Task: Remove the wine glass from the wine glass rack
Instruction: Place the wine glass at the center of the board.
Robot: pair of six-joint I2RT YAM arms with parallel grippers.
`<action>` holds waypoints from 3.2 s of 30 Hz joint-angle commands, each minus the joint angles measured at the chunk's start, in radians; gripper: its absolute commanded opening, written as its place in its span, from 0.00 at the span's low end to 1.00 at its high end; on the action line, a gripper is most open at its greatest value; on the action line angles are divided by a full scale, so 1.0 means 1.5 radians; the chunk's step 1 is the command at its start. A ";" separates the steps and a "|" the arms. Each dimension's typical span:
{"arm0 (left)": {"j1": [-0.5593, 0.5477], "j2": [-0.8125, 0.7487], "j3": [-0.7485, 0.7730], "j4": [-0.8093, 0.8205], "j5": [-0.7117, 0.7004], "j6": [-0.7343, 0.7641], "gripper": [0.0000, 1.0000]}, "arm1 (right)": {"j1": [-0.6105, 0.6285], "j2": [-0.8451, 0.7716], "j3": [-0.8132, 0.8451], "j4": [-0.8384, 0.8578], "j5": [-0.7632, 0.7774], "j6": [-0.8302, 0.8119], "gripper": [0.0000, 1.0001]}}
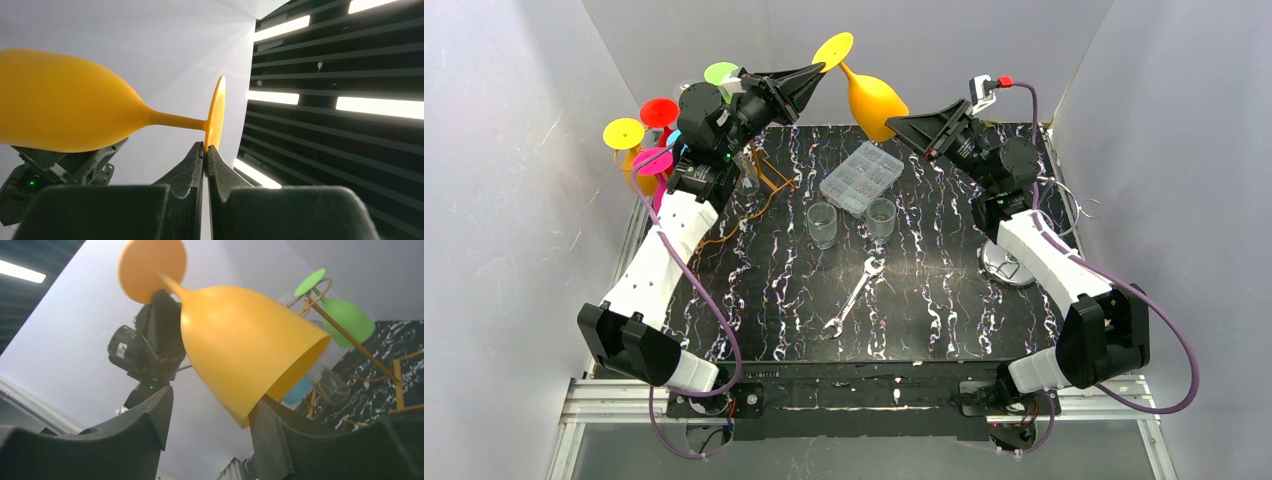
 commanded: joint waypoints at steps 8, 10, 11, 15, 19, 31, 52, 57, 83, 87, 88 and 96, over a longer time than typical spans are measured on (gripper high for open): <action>-0.002 -0.011 -0.014 0.030 0.004 -0.017 0.00 | 0.009 -0.025 -0.042 0.223 0.073 0.074 0.30; -0.003 -0.009 -0.013 0.031 0.018 -0.003 0.00 | 0.009 -0.027 -0.037 0.223 0.075 0.076 0.20; -0.004 -0.011 -0.015 0.031 0.025 0.009 0.05 | 0.009 -0.031 -0.036 0.221 0.079 0.076 0.13; -0.004 -0.053 -0.065 0.028 0.034 0.092 0.41 | 0.009 -0.065 -0.021 0.130 0.079 0.033 0.01; -0.004 -0.106 -0.112 -0.044 0.065 0.215 0.71 | 0.009 -0.125 0.000 -0.096 0.088 -0.065 0.01; -0.020 -0.188 -0.034 -0.499 0.042 0.737 0.98 | 0.082 -0.084 0.327 -0.916 0.154 -0.415 0.01; -0.108 -0.247 -0.039 -0.763 -0.138 1.041 0.98 | 0.246 0.127 0.465 -1.422 0.570 -0.606 0.01; -0.108 -0.255 -0.045 -0.767 -0.145 1.045 0.98 | 0.177 0.169 0.471 -1.401 0.545 -0.640 0.01; -0.108 -0.190 0.004 -0.768 -0.129 1.045 0.98 | 0.042 0.561 0.844 -1.383 0.406 -0.647 0.01; -0.108 -0.180 0.013 -0.768 -0.132 1.042 0.98 | 0.042 0.560 0.840 -1.378 0.408 -0.645 0.17; -0.108 -0.177 0.014 -0.767 -0.133 1.041 0.98 | 0.042 0.559 0.842 -1.376 0.409 -0.644 0.24; -0.108 -0.160 0.028 -0.768 -0.141 1.038 0.98 | 0.042 0.546 0.871 -1.356 0.414 -0.630 0.57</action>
